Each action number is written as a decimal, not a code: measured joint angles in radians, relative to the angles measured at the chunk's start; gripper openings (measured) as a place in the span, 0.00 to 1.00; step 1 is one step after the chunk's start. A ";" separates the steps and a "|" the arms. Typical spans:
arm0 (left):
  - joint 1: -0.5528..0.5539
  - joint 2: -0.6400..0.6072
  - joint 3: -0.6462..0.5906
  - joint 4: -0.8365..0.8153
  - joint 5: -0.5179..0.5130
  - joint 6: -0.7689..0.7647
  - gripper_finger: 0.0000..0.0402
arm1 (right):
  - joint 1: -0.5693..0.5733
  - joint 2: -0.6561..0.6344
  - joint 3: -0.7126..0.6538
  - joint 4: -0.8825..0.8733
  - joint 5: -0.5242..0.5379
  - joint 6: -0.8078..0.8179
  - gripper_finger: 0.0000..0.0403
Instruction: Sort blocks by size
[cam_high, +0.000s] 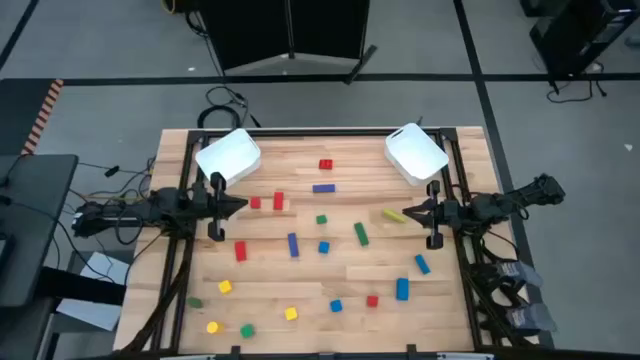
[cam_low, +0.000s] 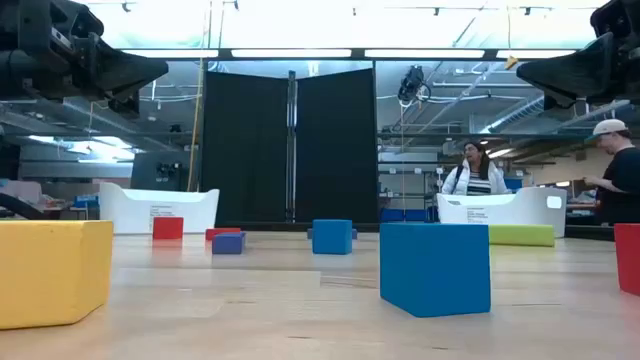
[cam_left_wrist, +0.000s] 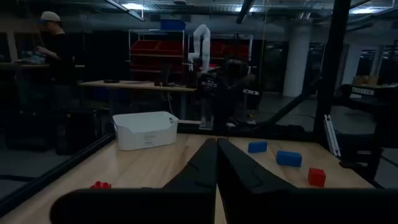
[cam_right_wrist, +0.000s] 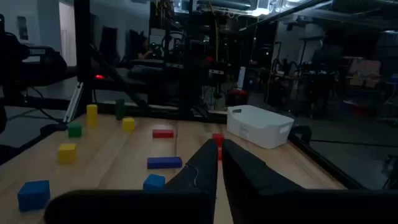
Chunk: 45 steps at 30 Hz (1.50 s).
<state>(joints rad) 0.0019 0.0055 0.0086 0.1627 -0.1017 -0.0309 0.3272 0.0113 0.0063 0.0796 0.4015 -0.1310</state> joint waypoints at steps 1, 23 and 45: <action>0.000 0.000 0.000 0.000 0.000 0.000 0.04 | 0.000 0.000 0.000 0.000 0.000 0.000 0.09; 0.000 0.000 0.000 0.000 0.000 0.000 0.04 | 0.000 0.000 0.000 0.000 0.000 0.000 0.09; 0.000 0.058 0.006 0.134 -0.075 -0.283 0.04 | 0.000 0.000 0.000 0.000 0.000 0.000 0.09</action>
<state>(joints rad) 0.0017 0.0632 0.0143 0.2972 -0.1766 -0.3142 0.3271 0.0110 0.0065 0.0797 0.4011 -0.1310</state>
